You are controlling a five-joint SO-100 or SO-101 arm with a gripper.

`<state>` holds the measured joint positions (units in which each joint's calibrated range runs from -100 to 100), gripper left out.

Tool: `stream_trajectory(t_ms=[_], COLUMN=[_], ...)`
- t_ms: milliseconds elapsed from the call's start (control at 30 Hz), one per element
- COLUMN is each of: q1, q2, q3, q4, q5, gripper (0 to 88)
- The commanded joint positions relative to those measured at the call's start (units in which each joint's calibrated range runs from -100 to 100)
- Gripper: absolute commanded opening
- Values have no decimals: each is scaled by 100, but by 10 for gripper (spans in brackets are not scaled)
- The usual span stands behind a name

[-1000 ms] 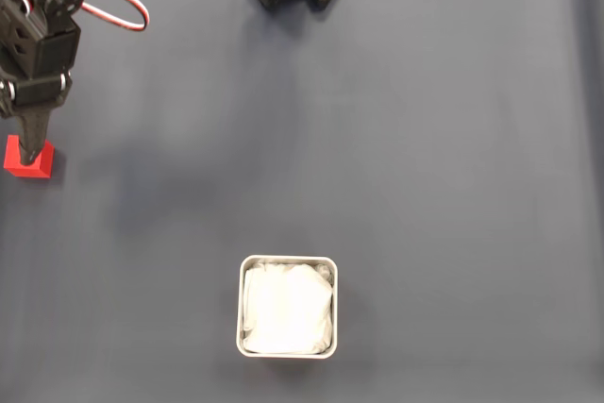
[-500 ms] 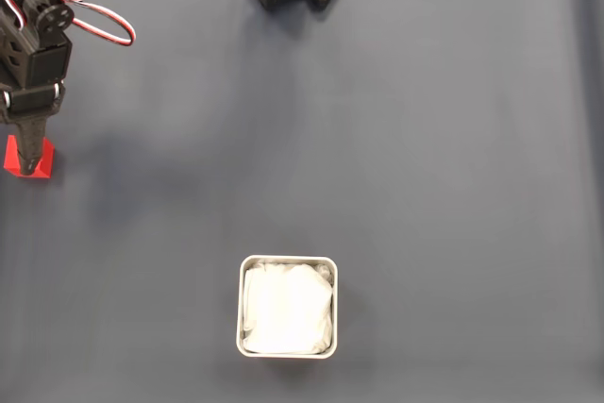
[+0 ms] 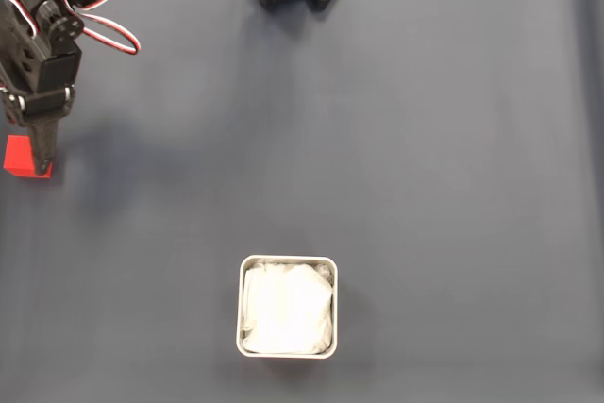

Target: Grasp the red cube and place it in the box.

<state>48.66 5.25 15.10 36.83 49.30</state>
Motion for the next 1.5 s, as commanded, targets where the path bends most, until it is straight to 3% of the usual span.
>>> stream_trajectory(t_ms=[0,1467], q1=[98,-37], q2=[-31,523], q3=[50,342], q4=[-208,-1011], q5=[73,122], gripper=[264,333])
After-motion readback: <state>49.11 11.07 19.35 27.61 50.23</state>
